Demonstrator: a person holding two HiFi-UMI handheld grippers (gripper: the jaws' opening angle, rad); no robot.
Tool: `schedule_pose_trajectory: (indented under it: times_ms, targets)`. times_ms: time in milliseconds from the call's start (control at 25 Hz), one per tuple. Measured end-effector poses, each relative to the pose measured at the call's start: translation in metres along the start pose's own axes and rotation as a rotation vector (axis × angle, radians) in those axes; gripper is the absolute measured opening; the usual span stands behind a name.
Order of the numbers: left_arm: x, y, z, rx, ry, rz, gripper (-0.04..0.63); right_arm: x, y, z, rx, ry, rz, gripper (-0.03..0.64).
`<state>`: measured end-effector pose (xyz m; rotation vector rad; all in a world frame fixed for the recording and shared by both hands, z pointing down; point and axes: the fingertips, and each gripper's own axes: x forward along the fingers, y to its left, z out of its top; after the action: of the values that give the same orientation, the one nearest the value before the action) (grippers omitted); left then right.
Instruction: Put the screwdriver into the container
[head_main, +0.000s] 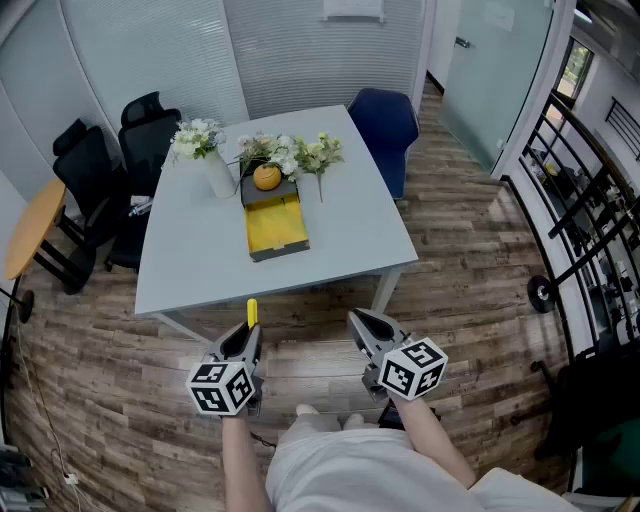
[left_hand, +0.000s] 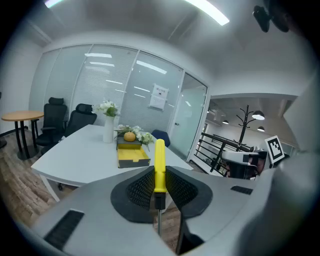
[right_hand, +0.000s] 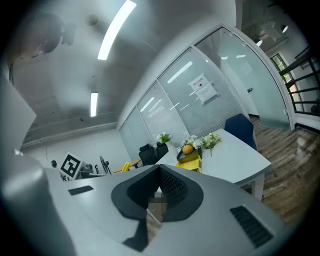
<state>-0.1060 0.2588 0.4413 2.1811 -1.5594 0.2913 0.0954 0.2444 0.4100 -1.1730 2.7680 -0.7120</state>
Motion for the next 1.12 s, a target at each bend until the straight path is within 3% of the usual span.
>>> schedule_pose_trajectory:
  times_ms: [640, 1120]
  targets:
    - [-0.005, -0.027, -0.011, -0.014, 0.01, -0.042, 0.069, -0.03, 0.005, -0.006, 0.015, 0.008, 0.011, 0.015]
    - [0.005, -0.041, -0.014, -0.026, 0.014, -0.053, 0.069, -0.048, -0.017, -0.01, -0.013, 0.031, -0.045, 0.015]
